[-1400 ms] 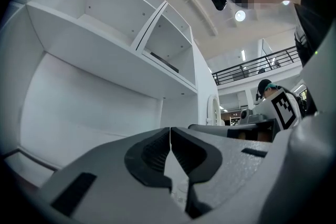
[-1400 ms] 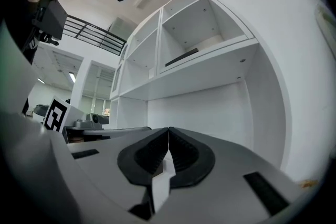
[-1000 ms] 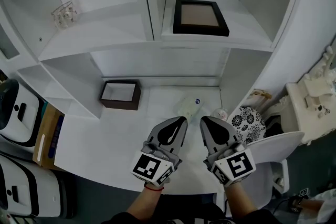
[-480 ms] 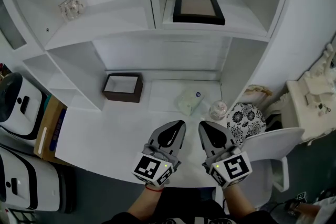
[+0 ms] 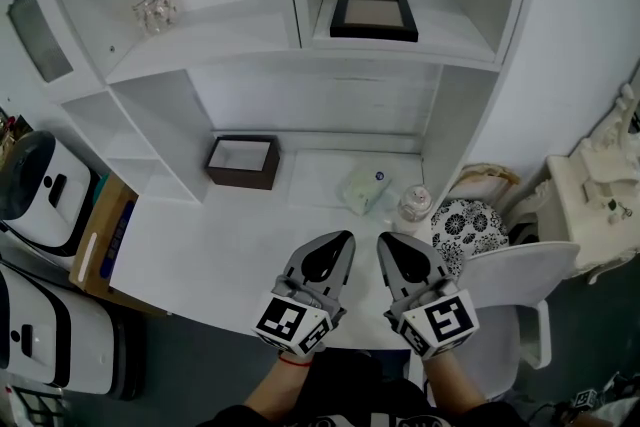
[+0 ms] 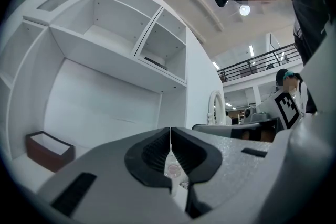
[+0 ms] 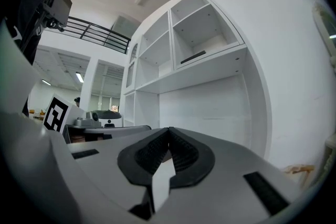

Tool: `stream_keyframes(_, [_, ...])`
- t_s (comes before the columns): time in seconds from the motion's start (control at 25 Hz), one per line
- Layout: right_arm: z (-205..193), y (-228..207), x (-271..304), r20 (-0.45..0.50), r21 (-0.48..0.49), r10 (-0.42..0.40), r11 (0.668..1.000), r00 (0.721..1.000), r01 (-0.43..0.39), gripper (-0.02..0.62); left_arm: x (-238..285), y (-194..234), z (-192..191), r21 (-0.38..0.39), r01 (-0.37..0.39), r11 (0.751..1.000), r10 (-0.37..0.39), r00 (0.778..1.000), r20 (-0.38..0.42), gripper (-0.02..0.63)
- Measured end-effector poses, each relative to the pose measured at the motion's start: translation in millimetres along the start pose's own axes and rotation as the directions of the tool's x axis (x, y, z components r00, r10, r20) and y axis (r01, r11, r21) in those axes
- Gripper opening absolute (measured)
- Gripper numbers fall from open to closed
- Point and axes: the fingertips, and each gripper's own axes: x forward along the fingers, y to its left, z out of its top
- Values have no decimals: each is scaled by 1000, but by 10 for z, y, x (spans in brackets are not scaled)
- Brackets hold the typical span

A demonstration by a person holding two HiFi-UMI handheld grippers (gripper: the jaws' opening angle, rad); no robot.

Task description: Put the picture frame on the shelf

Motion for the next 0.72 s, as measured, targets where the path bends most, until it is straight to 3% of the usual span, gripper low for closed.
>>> stream_keyframes(0.72, [60,182,-358,28,0,34,999,999,-34,5,-268,-348,43,19,-28,999,28,1000,14,14])
